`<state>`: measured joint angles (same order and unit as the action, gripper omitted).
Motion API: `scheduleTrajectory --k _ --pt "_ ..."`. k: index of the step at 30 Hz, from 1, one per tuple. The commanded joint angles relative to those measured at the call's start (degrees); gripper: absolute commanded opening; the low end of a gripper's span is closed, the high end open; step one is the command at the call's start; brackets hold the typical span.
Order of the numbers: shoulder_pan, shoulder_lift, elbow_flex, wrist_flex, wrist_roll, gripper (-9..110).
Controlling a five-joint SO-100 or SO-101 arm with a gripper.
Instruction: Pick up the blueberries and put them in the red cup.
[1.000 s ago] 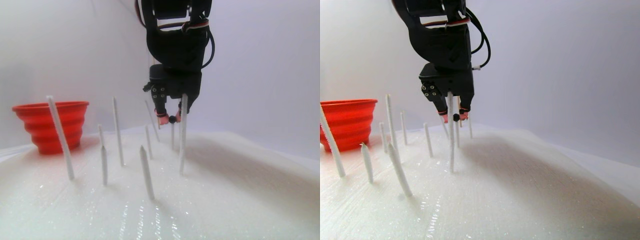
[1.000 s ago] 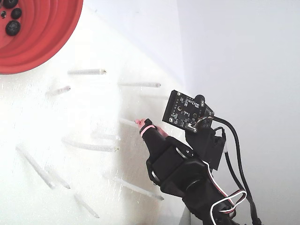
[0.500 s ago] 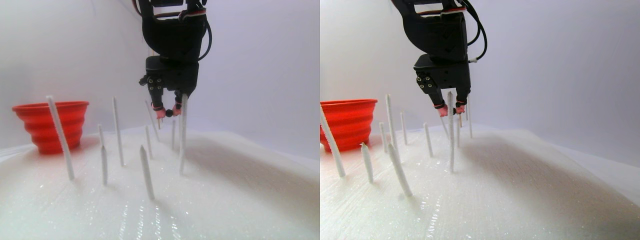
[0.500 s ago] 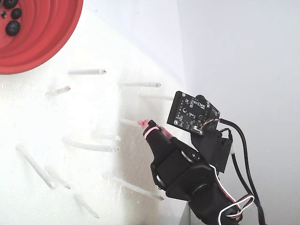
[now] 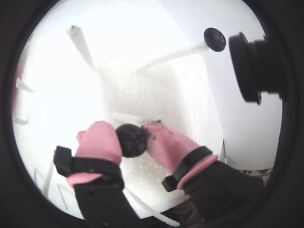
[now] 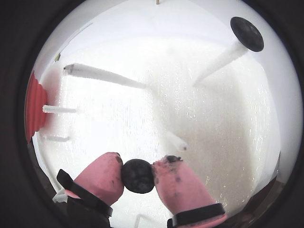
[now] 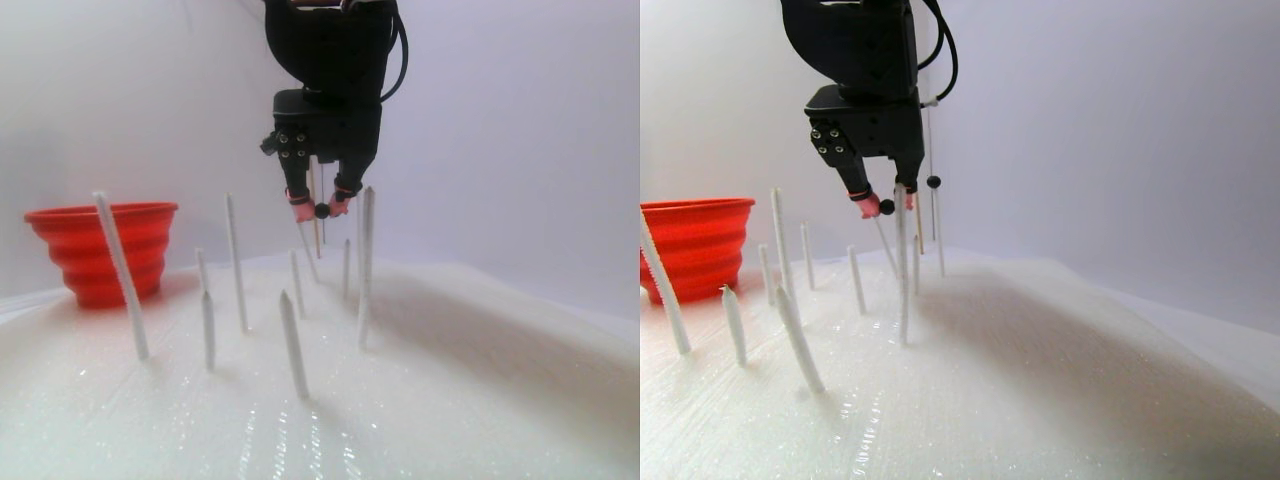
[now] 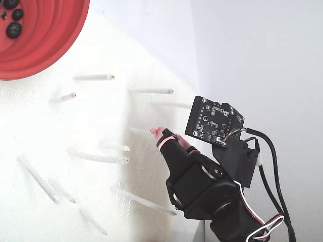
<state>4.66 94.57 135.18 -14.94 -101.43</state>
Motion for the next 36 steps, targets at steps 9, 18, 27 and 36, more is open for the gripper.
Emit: scheduleTrajectory --k 9,18,27,36 --pt "-3.25 10.99 0.79 2.64 0.7 10" --pt "-6.59 16.88 1.49 8.09 2.29 10" --pt "-10.72 21.18 2.2 11.34 3.43 10" --pt "-15.29 23.55 1.85 13.89 4.48 10"
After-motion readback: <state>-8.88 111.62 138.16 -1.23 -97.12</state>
